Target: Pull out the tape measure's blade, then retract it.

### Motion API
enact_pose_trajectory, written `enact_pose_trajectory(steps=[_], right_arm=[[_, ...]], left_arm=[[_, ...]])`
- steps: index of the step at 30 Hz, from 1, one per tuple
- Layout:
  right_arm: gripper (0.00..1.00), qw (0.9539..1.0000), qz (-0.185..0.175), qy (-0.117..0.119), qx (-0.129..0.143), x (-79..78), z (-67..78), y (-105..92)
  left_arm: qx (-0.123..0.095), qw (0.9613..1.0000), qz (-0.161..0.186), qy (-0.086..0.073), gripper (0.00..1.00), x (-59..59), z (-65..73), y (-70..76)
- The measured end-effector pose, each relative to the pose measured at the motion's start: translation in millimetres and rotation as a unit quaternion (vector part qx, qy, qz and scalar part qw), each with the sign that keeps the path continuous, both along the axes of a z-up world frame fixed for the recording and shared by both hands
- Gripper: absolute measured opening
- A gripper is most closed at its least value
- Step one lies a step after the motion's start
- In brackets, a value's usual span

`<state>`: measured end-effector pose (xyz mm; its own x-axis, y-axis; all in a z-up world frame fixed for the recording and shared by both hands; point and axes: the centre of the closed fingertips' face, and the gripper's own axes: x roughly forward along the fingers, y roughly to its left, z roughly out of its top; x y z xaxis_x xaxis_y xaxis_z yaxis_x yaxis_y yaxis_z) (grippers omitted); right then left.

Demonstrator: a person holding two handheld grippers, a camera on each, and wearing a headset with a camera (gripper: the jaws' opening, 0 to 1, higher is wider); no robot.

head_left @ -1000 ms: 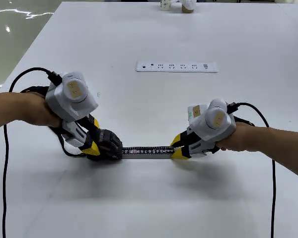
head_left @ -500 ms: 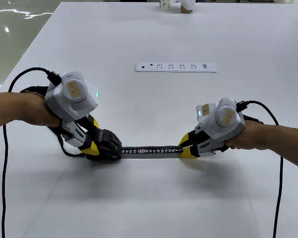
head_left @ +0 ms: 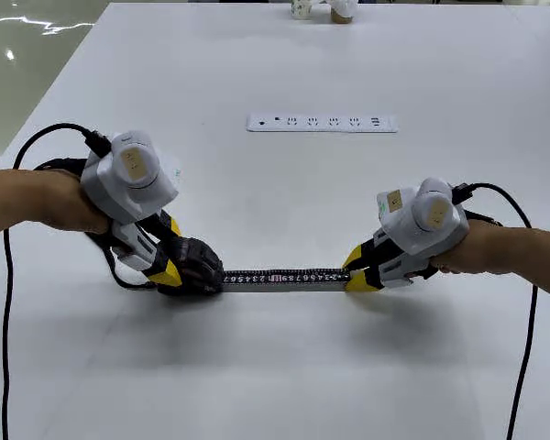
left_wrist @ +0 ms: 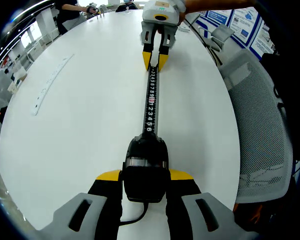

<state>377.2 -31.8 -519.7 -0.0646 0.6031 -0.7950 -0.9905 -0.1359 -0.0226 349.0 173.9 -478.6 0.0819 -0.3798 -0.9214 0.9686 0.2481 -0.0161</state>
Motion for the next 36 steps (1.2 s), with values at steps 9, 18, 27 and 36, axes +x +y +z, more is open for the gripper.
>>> enact_pose_trajectory(steps=[9, 18, 27, 36], right_arm=[[0.08, 1.0, -0.002, 0.0, -0.007, 2.0, 0.4, -12.7], [0.08, 0.9998, -0.006, -0.001, -0.018, 1.9, 0.8, -29.3], [0.08, 0.9996, -0.013, -0.002, -0.025, 5.0, 0.5, -42.6], [0.08, 0.9993, -0.019, -0.002, -0.031, 5.6, 1.6, -56.5]], left_arm=[[0.0, 1.0, 0.0, 0.001, 0.27, 0.3, 0.2, 0.3], [0.0, 1.0, 0.001, 0.002, 0.27, 0.0, -0.4, -1.1], [-0.001, 1.0, 0.0, 0.003, 0.27, -0.2, -0.8, -0.7], [-0.001, 1.0, 0.001, 0.003, 0.27, 0.0, -0.6, -0.7]])
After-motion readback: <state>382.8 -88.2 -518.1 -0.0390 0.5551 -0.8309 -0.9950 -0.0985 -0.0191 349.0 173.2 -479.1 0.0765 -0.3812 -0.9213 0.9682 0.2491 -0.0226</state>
